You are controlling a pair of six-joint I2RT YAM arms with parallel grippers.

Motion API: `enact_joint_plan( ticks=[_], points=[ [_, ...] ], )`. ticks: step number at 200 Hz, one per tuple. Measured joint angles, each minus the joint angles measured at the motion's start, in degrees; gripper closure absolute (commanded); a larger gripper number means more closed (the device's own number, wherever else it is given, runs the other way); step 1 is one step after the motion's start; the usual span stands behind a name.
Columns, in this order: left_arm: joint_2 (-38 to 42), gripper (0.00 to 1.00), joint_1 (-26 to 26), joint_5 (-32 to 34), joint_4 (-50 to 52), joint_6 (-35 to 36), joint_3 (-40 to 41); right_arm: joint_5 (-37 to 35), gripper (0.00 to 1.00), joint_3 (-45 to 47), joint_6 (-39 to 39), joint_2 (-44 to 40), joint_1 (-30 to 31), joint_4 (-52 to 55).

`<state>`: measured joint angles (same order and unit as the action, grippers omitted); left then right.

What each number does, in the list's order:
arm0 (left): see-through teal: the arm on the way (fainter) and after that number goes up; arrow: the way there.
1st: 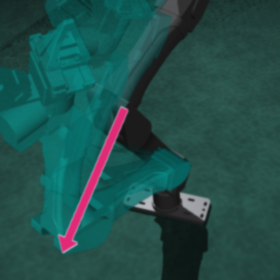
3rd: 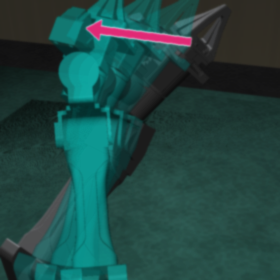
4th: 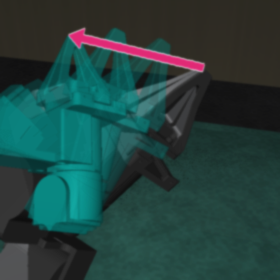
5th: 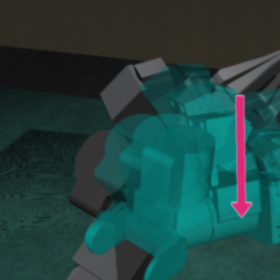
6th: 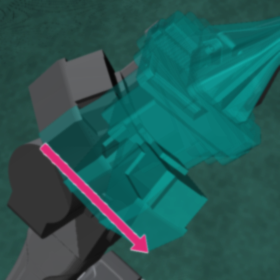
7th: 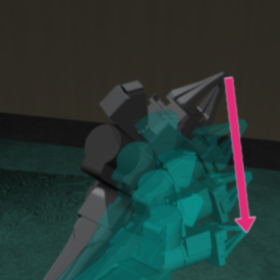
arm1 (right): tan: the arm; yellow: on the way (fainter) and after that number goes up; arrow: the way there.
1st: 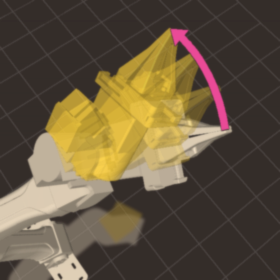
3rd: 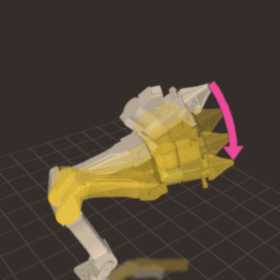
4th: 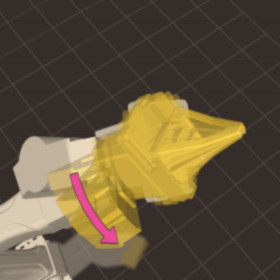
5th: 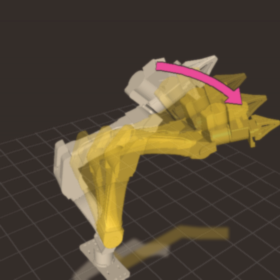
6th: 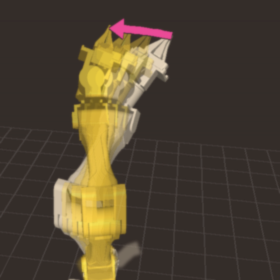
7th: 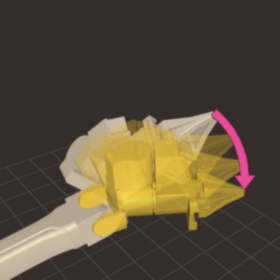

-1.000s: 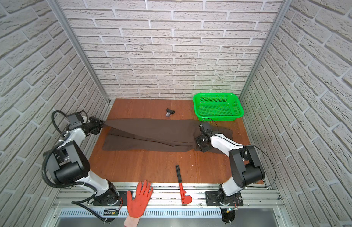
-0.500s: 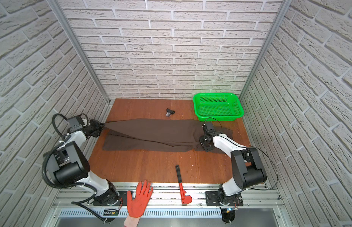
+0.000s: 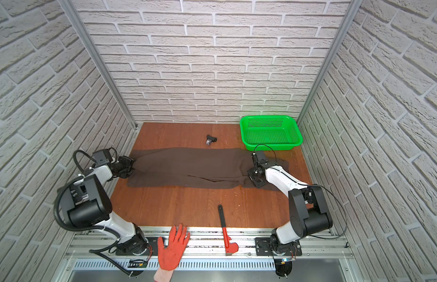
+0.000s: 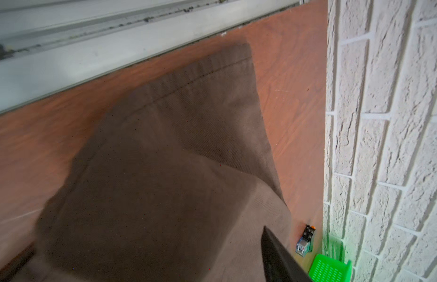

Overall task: Fold and stack the trousers
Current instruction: Smooth out the trousers at the center of the table.

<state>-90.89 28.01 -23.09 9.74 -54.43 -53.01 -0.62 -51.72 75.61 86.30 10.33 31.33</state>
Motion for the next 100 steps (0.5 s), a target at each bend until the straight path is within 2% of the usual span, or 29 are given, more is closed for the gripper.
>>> enact_joint_plan(
  ticks=[36, 73, 100],
  points=[
    [8.0, 0.26, 0.02, 3.15, 6.03, 2.23, 0.02, -1.27, 0.62, -1.57, -2.43, -1.11, -0.63, 1.66],
    [10.67, 0.38, -0.28, 5.44, 12.79, 4.66, 0.11, -2.01, 0.62, -1.64, -3.87, -1.18, -1.64, 2.89],
    [10.23, 0.34, -2.29, 7.32, 17.38, 6.86, 0.31, -2.36, 0.62, -1.73, -4.76, -1.18, -2.58, 3.37]
  ],
)
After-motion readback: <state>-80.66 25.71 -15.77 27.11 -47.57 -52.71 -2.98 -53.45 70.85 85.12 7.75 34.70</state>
